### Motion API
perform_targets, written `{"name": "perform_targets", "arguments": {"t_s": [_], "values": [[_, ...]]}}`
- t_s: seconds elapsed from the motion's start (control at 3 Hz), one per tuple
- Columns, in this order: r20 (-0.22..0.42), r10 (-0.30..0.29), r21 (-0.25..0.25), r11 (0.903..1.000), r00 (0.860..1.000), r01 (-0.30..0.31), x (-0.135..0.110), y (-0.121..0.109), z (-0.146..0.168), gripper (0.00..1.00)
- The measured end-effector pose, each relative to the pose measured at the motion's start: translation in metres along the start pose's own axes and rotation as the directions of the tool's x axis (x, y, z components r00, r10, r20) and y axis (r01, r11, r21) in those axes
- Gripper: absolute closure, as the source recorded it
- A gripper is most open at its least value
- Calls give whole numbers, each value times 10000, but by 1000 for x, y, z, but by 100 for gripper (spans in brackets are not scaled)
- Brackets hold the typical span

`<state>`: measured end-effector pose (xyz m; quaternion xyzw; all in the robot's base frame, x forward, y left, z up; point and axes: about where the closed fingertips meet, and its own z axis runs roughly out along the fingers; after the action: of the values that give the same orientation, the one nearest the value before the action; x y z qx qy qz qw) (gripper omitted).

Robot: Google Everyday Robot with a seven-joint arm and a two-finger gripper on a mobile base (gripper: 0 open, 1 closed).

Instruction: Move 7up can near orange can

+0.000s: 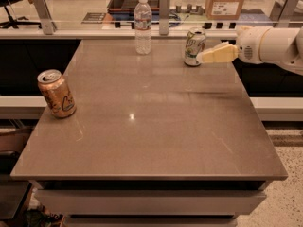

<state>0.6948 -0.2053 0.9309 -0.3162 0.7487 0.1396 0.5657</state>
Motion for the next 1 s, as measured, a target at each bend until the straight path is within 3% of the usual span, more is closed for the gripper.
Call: {"name": "perform_targets", "arguments": {"t_s": [0.67, 1.0], "values": [[995, 296, -27, 9996, 9946, -295, -5, -17, 32, 0], [1340, 459, -435, 9982, 9899, -404, -7, -18, 53, 0]]}}
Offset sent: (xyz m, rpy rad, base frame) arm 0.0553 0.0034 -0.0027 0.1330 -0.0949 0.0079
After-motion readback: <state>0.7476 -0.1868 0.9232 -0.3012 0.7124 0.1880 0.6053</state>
